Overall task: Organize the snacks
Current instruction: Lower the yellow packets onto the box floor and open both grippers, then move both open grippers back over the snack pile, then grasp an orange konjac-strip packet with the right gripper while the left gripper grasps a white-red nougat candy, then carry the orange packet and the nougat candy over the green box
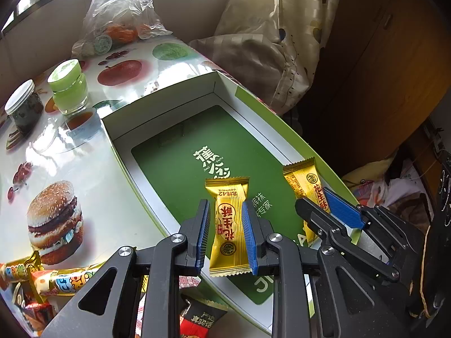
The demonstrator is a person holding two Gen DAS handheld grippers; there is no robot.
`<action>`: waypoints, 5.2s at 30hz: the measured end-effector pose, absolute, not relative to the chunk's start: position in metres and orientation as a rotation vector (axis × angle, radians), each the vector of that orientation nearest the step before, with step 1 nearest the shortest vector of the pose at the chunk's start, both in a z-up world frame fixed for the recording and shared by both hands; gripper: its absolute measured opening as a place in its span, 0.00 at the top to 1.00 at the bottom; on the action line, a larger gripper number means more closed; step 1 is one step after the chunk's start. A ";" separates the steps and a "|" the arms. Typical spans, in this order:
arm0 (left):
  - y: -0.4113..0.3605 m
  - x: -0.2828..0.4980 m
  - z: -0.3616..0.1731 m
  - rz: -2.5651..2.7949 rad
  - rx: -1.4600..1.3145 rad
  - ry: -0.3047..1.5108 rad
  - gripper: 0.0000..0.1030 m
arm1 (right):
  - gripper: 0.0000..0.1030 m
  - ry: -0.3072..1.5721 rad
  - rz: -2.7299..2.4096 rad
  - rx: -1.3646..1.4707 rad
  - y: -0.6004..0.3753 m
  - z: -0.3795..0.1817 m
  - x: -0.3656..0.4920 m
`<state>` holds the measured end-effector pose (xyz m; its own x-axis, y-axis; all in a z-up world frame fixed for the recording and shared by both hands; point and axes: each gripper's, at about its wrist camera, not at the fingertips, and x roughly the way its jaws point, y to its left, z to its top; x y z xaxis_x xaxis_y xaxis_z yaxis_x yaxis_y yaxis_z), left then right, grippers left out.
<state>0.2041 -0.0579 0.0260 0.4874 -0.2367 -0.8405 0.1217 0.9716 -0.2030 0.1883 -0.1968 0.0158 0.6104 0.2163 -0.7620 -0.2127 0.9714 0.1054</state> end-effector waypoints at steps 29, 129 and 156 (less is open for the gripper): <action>-0.037 0.152 0.063 -0.168 -0.127 0.937 0.63 | 0.60 0.818 0.235 0.027 -0.195 0.042 0.159; 0.201 -0.023 0.006 0.472 -0.401 0.992 0.51 | 0.99 0.789 0.827 -0.166 -0.030 0.043 0.075; 0.179 -0.021 0.038 0.388 -0.393 0.875 0.80 | 0.99 0.741 0.825 -0.069 -0.053 0.064 0.068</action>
